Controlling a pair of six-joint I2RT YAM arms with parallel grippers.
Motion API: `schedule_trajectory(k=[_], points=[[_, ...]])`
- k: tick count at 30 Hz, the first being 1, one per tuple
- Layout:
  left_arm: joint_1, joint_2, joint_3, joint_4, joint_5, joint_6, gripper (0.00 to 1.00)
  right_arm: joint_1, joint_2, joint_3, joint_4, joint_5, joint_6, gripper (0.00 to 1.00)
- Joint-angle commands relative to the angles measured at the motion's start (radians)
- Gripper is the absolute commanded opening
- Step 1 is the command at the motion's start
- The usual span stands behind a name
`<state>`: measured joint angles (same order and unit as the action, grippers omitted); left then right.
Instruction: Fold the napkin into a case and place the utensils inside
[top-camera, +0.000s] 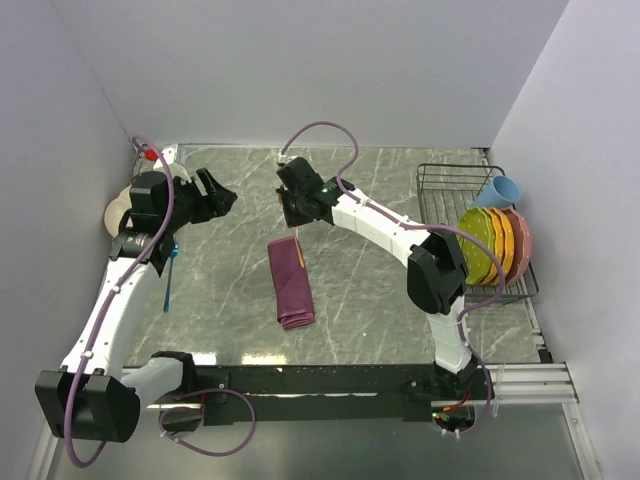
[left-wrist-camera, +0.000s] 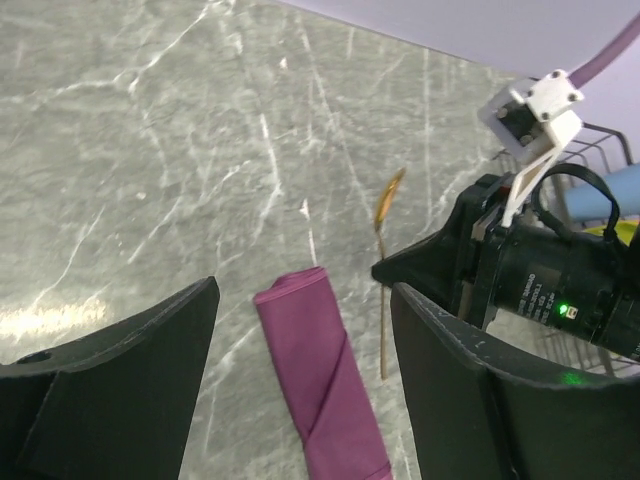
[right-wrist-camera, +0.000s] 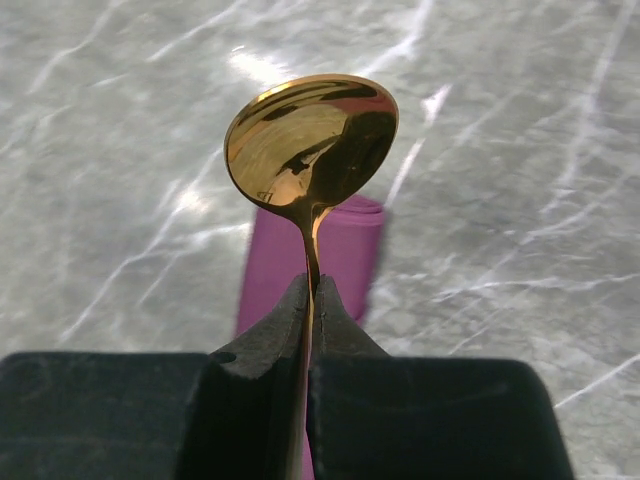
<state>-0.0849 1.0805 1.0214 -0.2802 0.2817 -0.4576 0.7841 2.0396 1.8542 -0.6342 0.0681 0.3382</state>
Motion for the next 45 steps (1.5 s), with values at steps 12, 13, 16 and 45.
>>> schedule_trajectory(k=[12, 13, 16, 45], points=[[0.037, 0.001, -0.040, 0.024, -0.009, 0.013, 0.73, 0.018, 0.097, -0.015, 0.263, 0.182, 0.044, 0.00], [0.040, 0.001, -0.038, 0.021, -0.006, 0.014, 0.73, 0.021, 0.115, 0.005, 0.257, 0.188, 0.044, 0.00], [0.050, 0.004, -0.040, 0.022, -0.001, 0.019, 0.73, 0.024, 0.142, 0.023, 0.245, 0.188, 0.048, 0.00], [0.082, -0.030, -0.090, 0.012, 0.037, 0.027, 0.71, 0.060, 0.171, 0.066, -0.024, 0.183, 0.127, 0.00]])
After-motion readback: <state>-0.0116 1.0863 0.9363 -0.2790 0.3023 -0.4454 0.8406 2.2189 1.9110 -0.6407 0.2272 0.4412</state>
